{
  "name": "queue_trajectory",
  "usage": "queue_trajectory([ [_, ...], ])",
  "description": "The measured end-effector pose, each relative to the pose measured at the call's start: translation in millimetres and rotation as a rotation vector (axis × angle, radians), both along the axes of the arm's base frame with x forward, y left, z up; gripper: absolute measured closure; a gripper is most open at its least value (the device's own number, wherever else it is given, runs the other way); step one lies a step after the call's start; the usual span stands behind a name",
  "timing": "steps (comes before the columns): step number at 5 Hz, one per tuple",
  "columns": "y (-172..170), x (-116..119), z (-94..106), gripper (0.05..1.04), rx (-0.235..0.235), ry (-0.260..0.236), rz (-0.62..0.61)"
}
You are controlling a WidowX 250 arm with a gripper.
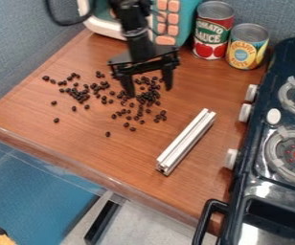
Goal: Sweep into pile
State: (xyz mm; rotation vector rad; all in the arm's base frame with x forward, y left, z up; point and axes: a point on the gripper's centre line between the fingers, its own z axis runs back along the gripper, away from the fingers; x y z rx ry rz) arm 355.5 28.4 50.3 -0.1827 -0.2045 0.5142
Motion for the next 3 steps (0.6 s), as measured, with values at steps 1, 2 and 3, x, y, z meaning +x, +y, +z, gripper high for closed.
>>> queue_trajectory([
  [1, 2.0, -32.9, -0.1, 0.083, 0.097, 0.000, -0.047],
  [2, -5.2, -53.3, 3.9, 0.083, 0.211, 0.010, -0.040],
  [3, -15.5, -63.1, 16.9, 0.083, 0.308, 0.008, -0.050],
])
